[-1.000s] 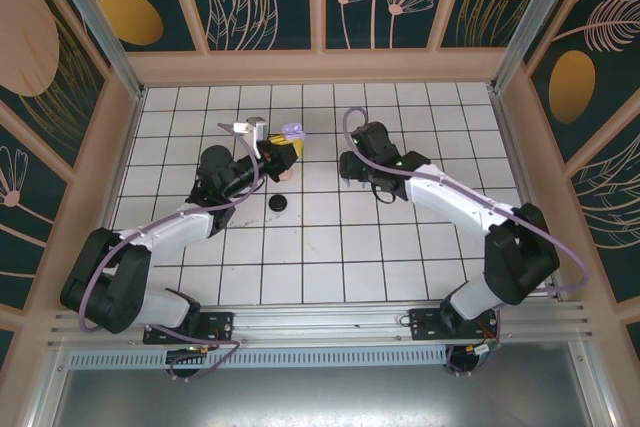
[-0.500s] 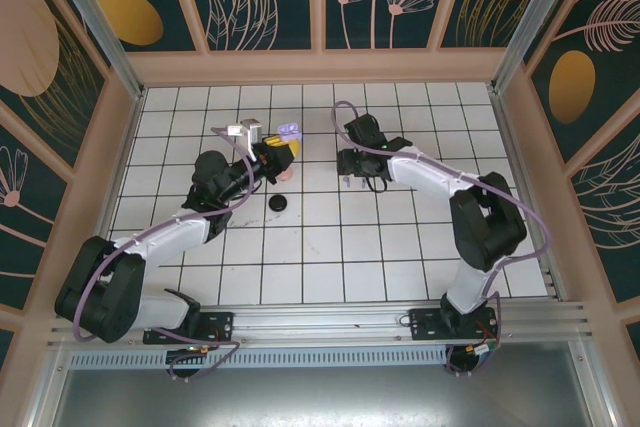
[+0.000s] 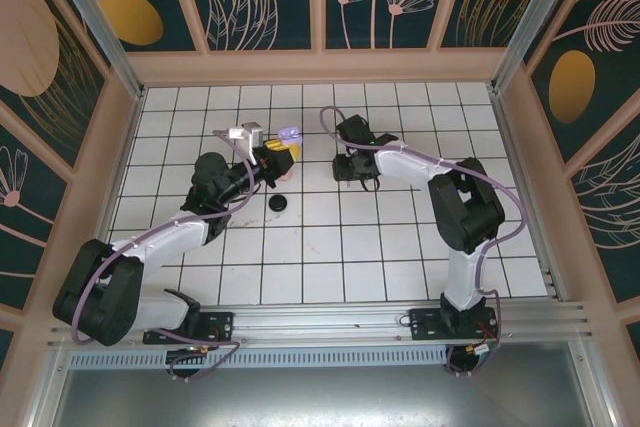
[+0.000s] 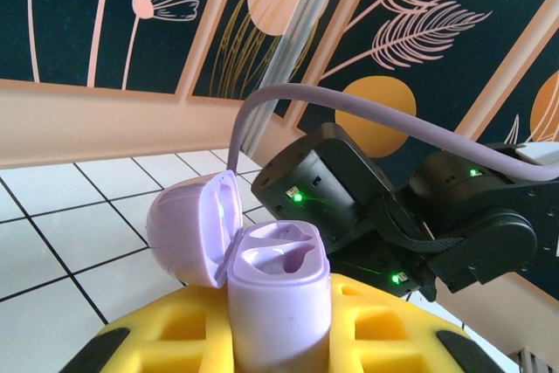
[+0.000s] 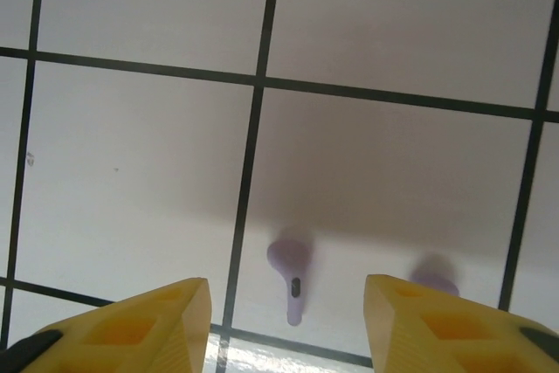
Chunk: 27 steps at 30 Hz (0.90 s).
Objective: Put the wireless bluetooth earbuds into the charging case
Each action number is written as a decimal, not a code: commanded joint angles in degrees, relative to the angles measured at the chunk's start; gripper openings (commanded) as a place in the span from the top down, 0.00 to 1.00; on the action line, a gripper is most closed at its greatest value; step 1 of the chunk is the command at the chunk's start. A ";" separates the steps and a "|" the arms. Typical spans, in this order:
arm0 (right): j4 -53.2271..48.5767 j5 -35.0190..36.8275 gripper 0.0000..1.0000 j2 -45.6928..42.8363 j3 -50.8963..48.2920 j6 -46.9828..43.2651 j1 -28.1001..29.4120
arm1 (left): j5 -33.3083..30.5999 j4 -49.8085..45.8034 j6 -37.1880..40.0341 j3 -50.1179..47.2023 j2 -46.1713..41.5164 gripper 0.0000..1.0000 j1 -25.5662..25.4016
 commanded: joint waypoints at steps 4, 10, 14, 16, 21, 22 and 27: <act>-2.76 -1.05 0.56 2.58 2.68 -1.97 -0.32 | 1.53 -0.75 1.64 0.52 -0.81 1.00 -0.08; -2.99 -1.17 0.59 3.98 3.39 -2.19 -0.36 | 1.83 -1.08 1.82 0.78 -0.60 1.00 -0.08; -3.17 -1.17 0.61 4.78 3.98 -2.36 -0.32 | 1.85 -1.43 1.99 0.98 -0.64 1.00 -0.08; -3.05 -1.16 0.61 4.94 4.09 -2.36 -0.36 | 1.89 -1.52 2.01 0.96 -0.63 1.00 -0.08; -3.05 -1.17 0.63 5.48 4.19 -2.36 -0.35 | 1.83 -1.44 2.08 0.96 -0.45 1.00 -0.08; -3.17 -1.16 0.63 5.63 4.32 -2.28 -0.35 | 1.88 -1.35 2.01 0.96 -0.44 1.00 -0.08; -3.26 -1.14 0.65 6.43 4.37 -2.08 -0.08 | 1.92 -0.91 1.90 0.78 -0.19 1.00 -0.08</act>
